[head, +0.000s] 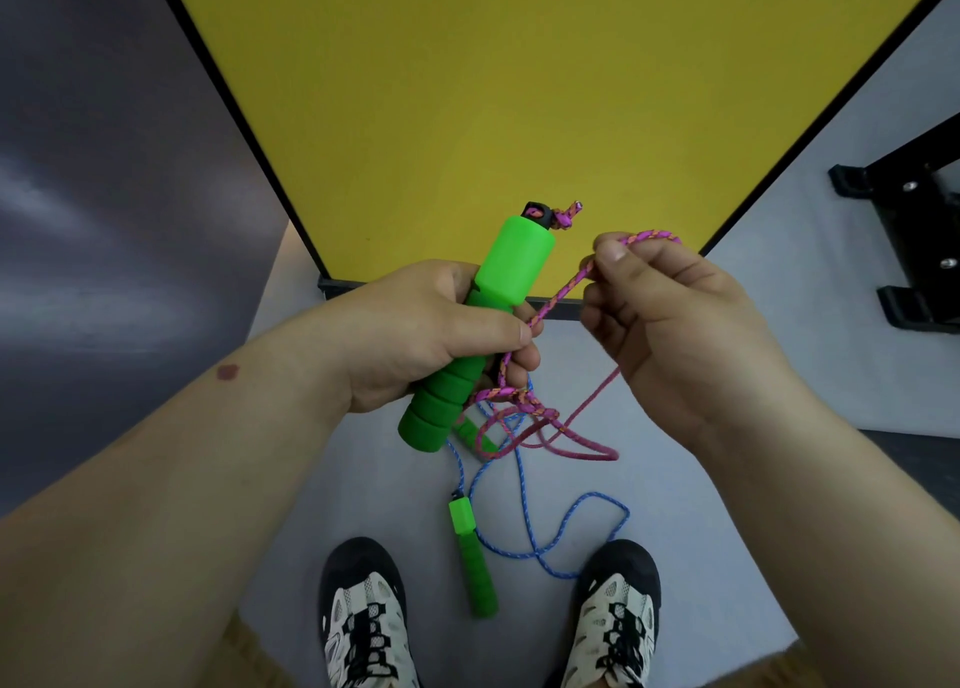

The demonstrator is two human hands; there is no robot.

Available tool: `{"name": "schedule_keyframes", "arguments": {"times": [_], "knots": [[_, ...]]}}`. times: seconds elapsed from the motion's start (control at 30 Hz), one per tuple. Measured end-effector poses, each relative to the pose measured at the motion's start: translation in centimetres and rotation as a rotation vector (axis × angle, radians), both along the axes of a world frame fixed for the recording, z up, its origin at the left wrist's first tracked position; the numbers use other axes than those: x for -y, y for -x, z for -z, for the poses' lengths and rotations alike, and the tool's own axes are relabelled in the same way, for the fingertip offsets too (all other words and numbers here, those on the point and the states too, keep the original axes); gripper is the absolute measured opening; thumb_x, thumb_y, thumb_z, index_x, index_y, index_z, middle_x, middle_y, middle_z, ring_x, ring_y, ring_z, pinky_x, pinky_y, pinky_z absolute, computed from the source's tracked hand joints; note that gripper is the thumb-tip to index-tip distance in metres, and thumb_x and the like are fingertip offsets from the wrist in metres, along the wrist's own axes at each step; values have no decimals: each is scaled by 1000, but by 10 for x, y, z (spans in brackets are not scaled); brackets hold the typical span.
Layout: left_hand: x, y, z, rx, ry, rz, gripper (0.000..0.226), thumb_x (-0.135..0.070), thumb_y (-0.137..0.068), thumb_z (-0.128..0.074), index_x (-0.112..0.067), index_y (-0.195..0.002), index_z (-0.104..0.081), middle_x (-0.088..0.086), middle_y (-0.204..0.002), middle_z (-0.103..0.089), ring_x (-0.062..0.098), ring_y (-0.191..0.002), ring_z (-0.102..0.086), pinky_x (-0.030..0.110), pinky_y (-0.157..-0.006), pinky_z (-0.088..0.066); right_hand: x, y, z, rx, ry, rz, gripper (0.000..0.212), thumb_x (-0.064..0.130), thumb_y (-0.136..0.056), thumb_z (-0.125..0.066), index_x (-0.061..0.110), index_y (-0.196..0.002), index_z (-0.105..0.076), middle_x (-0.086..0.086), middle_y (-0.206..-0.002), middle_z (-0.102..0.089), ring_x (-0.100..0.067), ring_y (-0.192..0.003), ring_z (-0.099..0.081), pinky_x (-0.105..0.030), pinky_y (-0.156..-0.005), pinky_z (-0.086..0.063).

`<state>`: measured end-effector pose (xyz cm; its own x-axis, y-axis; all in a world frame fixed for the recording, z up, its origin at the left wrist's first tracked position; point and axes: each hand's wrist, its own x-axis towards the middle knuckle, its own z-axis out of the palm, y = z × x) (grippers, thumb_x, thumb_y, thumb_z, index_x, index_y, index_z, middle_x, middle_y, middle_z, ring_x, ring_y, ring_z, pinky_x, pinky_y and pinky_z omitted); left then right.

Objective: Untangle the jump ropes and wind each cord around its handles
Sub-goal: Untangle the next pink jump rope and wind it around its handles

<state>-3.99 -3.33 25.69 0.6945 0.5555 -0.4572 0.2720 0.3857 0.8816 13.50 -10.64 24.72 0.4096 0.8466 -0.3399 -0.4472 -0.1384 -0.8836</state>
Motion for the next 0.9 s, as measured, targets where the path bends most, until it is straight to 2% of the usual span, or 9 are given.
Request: {"name": "schedule_keyframes", "arguments": {"times": [0.17, 0.27, 0.37, 0.43, 0.5, 0.57, 0.63, 0.8, 0.9], "knots": [[0, -1, -1, -1, -6, -2, 11, 3, -93, -60, -8, -95, -60, 10, -80, -71, 18, -67, -66, 23, -61, -54, 0, 0, 1, -11, 1, 34, 8, 15, -92, -69, 11, -85, -68, -3, -78, -65, -14, -66, -60, -26, -67, -54], [-1, 0, 1, -17, -29, 7, 12, 3, -90, -64, -8, -92, -60, 10, -81, -72, 20, -70, -66, 26, -66, -56, 3, 7, 2, -39, 27, -145, 8, 15, -86, -70, 10, -91, -68, -4, -78, -66, -14, -67, -61, -26, -67, -52], [-2, 0, 3, -23, -47, 14, 15, -2, -84, -70, -7, -95, -61, 10, -81, -73, 20, -71, -67, 28, -68, -57, 4, 13, 3, 2, 33, -254, 9, 14, -79, -71, 10, -86, -69, -5, -73, -64, -13, -63, -58, -25, -64, -51], [-2, 1, 4, -36, -70, 18, 16, -5, -83, -72, -10, -95, -62, 9, -84, -75, 19, -73, -68, 32, -71, -57, 3, 10, 3, 48, 27, -203, 4, 12, -80, -71, 9, -83, -70, -7, -73, -64, -16, -65, -57, -27, -64, -51], [-3, 1, 4, -51, -95, 33, 21, -15, -73, -76, -18, -91, -66, 8, -87, -75, 19, -77, -68, 46, -81, -52, 2, 7, 3, 75, 14, -133, 3, 9, -83, -71, 10, -81, -72, -6, -75, -68, -20, -69, -59, -27, -64, -52], [-2, 1, 2, -49, -103, 47, 26, -24, -62, -80, -25, -86, -69, 12, -91, -75, 20, -79, -66, 54, -83, -47, 2, 6, 3, 96, 3, -97, 7, 8, -85, -71, 12, -79, -72, -3, -77, -70, -21, -70, -60, -26, -64, -52], [-3, 1, 2, -50, -121, 54, 27, -24, -63, -80, -24, -88, -70, 20, -95, -73, 21, -82, -65, 52, -82, -47, 3, 6, 2, 95, -4, -66, 8, 9, -86, -71, 11, -79, -71, -2, -78, -70, -17, -65, -59, -25, -64, -52], [-3, 2, 5, -37, -108, 29, 26, -16, -72, -76, -15, -97, -68, 18, -94, -66, 29, -89, -58, 48, -84, -44, 0, 2, -1, 41, 10, 36, 16, 14, -89, -71, 12, -76, -62, -2, -71, -64, -12, -57, -55, -25, -61, -51], [-4, 3, 5, -29, -107, 31, 26, -18, -71, -78, -17, -96, -69, 20, -95, -67, 31, -87, -58, 50, -79, -43, 2, 6, 1, -15, 31, -63, 11, 18, -90, -69, 13, -82, -64, -3, -71, -63, -11, -58, -58, -26, -62, -52]]}}
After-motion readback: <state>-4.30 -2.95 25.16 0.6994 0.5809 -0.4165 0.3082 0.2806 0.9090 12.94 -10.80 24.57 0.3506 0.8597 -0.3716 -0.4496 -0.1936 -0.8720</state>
